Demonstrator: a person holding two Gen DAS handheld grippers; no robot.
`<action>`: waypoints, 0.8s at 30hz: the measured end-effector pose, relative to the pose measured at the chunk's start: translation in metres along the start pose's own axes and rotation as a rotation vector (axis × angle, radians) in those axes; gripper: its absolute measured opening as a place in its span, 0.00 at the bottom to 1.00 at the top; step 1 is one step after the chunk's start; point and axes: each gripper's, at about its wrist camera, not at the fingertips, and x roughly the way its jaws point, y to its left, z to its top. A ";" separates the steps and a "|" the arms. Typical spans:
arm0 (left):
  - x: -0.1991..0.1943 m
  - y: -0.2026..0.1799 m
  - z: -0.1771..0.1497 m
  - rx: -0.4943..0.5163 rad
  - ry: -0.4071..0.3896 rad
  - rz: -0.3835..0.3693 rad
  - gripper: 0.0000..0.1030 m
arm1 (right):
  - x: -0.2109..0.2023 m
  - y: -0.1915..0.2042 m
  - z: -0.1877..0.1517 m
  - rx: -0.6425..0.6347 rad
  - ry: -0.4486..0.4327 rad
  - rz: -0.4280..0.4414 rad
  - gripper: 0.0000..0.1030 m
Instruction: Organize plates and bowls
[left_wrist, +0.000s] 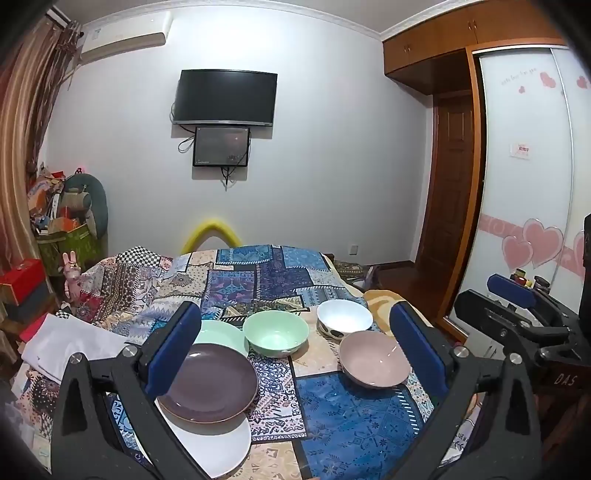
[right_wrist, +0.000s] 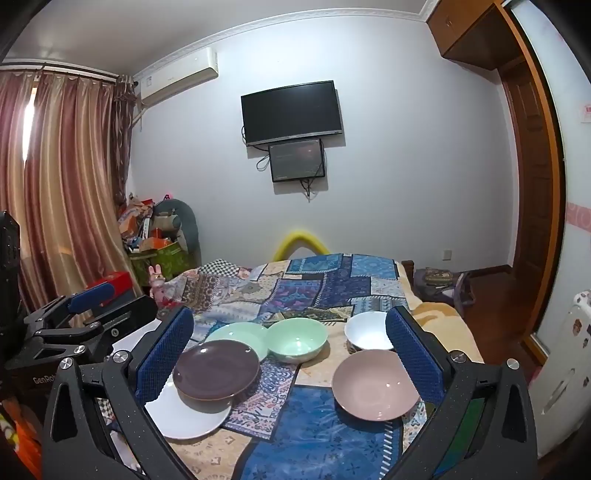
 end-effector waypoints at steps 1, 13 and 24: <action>0.000 0.001 0.000 -0.001 -0.002 0.002 1.00 | -0.001 -0.001 -0.001 0.000 0.001 0.001 1.00; -0.002 0.000 -0.003 0.011 -0.006 0.012 1.00 | -0.003 0.006 0.000 -0.001 0.000 0.005 1.00; -0.001 -0.001 -0.005 0.010 -0.005 0.011 1.00 | -0.008 0.007 0.003 0.000 -0.001 0.010 1.00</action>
